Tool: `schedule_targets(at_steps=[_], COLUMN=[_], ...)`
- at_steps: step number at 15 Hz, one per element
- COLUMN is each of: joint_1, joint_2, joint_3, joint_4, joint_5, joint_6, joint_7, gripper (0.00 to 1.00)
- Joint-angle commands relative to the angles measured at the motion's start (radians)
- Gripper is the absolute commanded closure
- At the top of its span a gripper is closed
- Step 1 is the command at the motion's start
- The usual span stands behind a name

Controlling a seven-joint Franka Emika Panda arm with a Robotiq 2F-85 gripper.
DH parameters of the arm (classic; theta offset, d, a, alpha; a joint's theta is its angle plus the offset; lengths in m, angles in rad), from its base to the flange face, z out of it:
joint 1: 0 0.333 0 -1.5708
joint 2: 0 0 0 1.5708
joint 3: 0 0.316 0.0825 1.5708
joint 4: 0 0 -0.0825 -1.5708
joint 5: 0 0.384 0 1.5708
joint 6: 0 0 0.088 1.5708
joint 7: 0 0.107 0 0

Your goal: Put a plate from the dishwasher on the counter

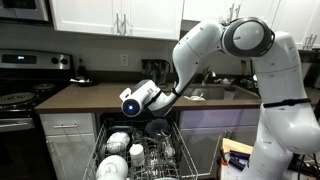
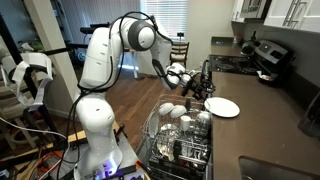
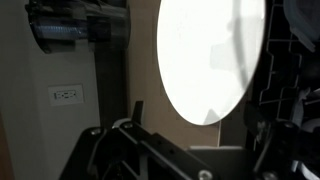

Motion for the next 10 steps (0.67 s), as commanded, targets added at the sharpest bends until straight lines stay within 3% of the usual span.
schedule_targets(at_steps=[1,10], joint_1=[0.002,0.015], joint_2=[-0.034,-0.063], joint_3=[0.008,0.047], joint_4=[-0.032,-0.034], joint_5=[-0.057,-0.087], joint_6=[0.026,0.068], joint_7=[0.0,0.004], gripper=[0.0,0.0])
